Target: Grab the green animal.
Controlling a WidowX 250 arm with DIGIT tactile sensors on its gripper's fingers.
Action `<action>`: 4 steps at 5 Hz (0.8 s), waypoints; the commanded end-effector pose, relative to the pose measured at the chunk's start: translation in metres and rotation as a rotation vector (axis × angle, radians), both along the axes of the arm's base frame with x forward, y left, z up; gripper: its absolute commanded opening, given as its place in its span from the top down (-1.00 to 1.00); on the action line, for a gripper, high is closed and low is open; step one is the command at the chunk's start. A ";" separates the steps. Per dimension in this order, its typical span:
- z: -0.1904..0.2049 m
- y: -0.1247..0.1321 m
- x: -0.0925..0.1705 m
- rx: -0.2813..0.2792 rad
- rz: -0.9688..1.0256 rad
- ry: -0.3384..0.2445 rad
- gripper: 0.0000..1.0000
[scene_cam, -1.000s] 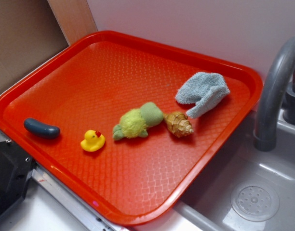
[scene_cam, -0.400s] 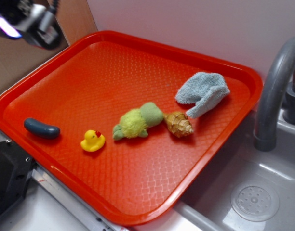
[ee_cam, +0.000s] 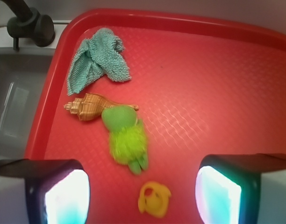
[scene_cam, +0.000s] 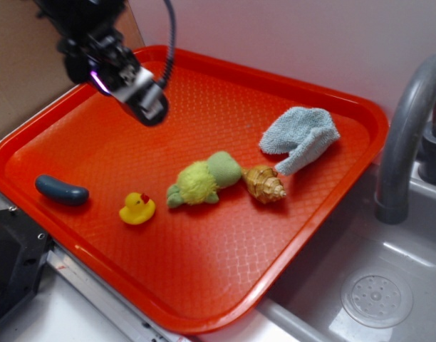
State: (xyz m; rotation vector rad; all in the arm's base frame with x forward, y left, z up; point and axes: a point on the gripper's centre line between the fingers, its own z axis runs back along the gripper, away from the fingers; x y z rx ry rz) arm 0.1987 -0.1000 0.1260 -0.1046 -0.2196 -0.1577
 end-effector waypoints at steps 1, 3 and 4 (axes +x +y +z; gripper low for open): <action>-0.054 -0.027 0.006 0.000 -0.081 0.061 -1.00; -0.086 -0.038 0.010 0.026 -0.128 0.128 -1.00; -0.094 -0.030 0.013 0.042 -0.084 0.145 -1.00</action>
